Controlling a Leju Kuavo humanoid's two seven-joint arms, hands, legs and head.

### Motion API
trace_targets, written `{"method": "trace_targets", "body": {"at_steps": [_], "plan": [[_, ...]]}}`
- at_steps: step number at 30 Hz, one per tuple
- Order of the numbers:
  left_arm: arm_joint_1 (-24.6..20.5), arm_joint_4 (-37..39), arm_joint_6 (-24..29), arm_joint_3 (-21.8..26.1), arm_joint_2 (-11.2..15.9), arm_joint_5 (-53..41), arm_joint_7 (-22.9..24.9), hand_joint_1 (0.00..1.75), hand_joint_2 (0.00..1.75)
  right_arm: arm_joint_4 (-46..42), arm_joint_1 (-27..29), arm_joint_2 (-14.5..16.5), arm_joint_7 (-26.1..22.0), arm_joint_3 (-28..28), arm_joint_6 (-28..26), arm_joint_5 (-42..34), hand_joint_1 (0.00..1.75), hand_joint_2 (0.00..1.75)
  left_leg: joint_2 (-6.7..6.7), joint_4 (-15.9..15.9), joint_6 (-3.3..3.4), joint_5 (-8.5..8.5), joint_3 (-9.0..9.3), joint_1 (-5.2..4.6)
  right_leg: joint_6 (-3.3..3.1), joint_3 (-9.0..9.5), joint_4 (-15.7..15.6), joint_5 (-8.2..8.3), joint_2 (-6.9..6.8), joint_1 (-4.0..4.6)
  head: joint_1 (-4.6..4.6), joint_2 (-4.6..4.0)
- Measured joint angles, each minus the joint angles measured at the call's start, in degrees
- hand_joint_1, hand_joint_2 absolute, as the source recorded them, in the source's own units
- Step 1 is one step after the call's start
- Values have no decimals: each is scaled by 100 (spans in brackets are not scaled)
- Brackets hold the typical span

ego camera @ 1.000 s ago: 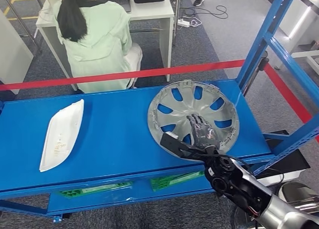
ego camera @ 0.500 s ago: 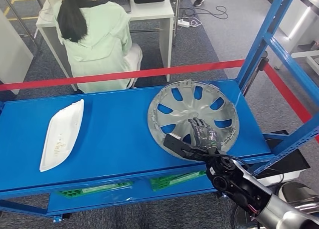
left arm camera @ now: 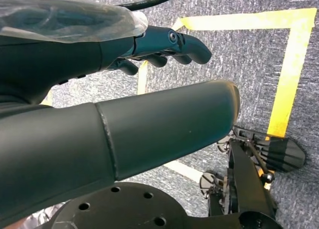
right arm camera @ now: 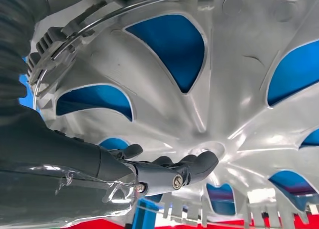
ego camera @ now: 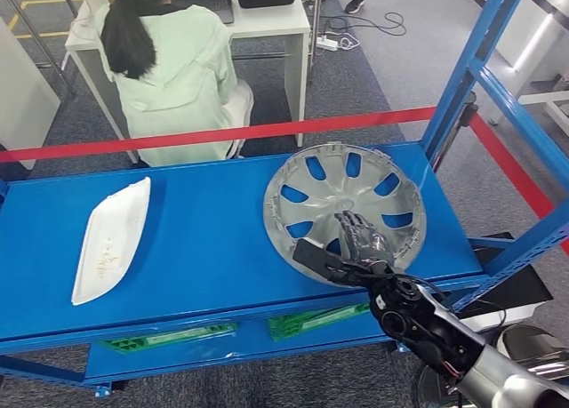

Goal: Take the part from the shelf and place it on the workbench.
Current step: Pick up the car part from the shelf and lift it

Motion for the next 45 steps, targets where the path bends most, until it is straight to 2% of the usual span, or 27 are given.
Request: {"method": "trace_targets", "body": {"at_steps": [10, 15, 17, 18, 20, 21, 22, 24, 28, 45], "plan": [[-10, -1, 1, -51, 5, 61, 0, 0, 0, 312, -84, 30, -225, 2, 38, -298, 2, 175, 1, -4, -4, -8, 52, 0, -4, 47, -2, -8, 0, 1, -1, 0], [-13, -2, 0, -70, 7, 84, 3, 0, 0, 402, -116, 46, -246, 4, 63, -374, 16, 175, 1, -5, -3, -9, 70, 0, -30, 63, -3, -25, 0, 2, -5, 0], [-13, -1, 0, -93, 9, 99, 4, 0, 0, 424, -119, 53, -263, 7, 89, -423, 32, 175, 1, -6, -2, -8, 73, 0, -29, 65, -3, -23, 0, 2, -5, 0], [-13, -1, 0, -103, 9, 109, 4, 0, 0, 430, -120, 56, -272, 10, 105, -448, 49, 175, 1, -6, -2, -7, 74, 0, -28, 66, -4, -22, 0, 2, -5, 0], [-16, -1, 1, -121, 10, 121, 4, 0, 0, 436, -121, 62, -280, 21, 131, -473, 94, 175, 2, -6, -2, -7, 75, 0, -26, 67, -4, -20, 0, 2, -6, 0], [-18, -2, 1, -132, 10, 124, 4, 0, 0, 438, -120, 64, -281, 28, 141, -476, 122, 175, 2, -6, -1, -6, 75, 0, -26, 67, -4, -19, 0, 2, -5, 0], [-19, -1, 1, -144, 10, 124, 4, 0, 0, 441, -120, 67, -282, 36, 148, -482, 141, 175, 2, -6, -1, -5, 75, 0, -25, 67, -4, -18, 0, 2, -6, 0], [-21, -1, 1, -168, 10, 124, 4, 0, 0, 447, -117, 74, -289, 52, 152, -513, 162, 175, 2, -6, -2, -4, 75, 0, -25, 68, -4, -18, 0, 1, -6, 0], [-24, -1, 0, -198, 10, 124, 4, 0, 0, 476, -111, 81, -305, 64, 158, -559, 174, 175, 2, -6, 1, -2, 74, -1, -24, 68, -4, -17, -2, 0, -5, 0], [-27, -1, 1, -236, 10, 180, 13, 0, 0, 537, -116, 90, -380, 46, 140, -556, 175, 175, -2, -5, -2, -10, 70, -4, -2, 65, -3, -9, -3, -1, -6, 0]]}}
